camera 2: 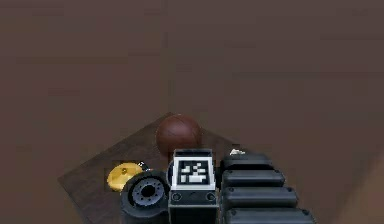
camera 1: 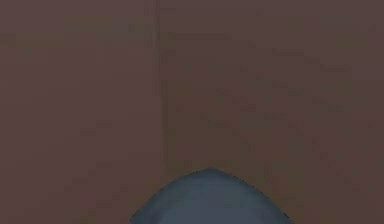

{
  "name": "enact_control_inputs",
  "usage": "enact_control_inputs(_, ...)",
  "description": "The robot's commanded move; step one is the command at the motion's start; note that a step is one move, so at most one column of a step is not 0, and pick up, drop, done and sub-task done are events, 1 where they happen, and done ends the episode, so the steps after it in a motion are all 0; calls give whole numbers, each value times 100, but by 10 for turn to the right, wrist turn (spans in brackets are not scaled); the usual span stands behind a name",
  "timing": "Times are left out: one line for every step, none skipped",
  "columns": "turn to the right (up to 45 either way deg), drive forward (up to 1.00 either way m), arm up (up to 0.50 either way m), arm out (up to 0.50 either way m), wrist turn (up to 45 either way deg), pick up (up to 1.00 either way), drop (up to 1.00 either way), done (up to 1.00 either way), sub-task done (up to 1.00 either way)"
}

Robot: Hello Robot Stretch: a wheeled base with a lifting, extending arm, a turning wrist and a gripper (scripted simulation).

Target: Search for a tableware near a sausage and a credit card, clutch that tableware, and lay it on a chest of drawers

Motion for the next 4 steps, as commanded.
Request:
enact_control_inputs(0,0,0,38,0,0,0,0,0)
enact_control_inputs(0,0,0,0,450,0,0,0,0)
enact_control_inputs(0,0,0,0,450,0,0,0,0)
enact_control_inputs(0,0,0,0,360,0,0,0,0)
